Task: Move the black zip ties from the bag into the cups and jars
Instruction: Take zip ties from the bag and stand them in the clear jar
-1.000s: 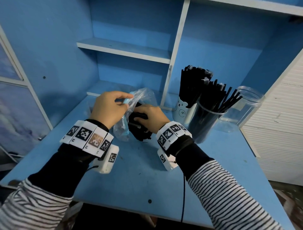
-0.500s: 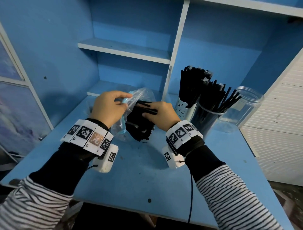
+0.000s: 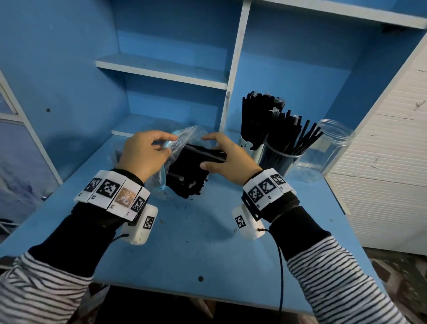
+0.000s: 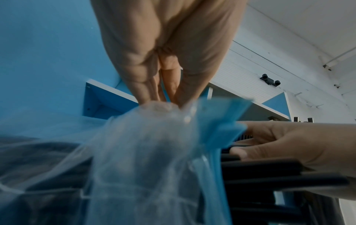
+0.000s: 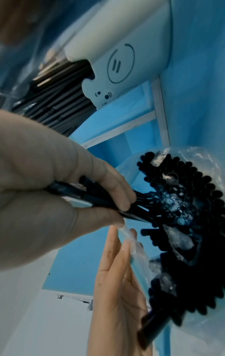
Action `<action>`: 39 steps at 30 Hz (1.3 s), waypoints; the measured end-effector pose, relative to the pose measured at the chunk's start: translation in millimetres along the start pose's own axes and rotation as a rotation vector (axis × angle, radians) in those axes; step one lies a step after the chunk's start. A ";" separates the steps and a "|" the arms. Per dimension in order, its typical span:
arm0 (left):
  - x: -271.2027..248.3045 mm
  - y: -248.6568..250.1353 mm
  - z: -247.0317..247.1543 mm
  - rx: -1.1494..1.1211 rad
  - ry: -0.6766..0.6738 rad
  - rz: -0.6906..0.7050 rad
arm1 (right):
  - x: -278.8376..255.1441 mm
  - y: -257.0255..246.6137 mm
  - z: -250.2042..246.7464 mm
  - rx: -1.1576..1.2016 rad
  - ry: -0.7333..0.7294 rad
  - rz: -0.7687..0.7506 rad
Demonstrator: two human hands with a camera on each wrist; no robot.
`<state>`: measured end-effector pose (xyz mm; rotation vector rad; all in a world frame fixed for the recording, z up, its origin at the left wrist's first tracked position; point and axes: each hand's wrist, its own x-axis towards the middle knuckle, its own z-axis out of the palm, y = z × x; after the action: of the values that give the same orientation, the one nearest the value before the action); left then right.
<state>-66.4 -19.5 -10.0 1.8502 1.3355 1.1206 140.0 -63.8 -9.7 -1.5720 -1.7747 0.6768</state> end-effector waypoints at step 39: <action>-8.4 76.4 74.0 0.496 -0.403 0.401 | -87.7 -40.5 -101.8 -0.244 0.044 -0.101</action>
<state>32.0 -51.2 16.4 2.6231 1.0923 0.5572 196.4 -161.1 74.2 -1.6271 -1.9469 0.3864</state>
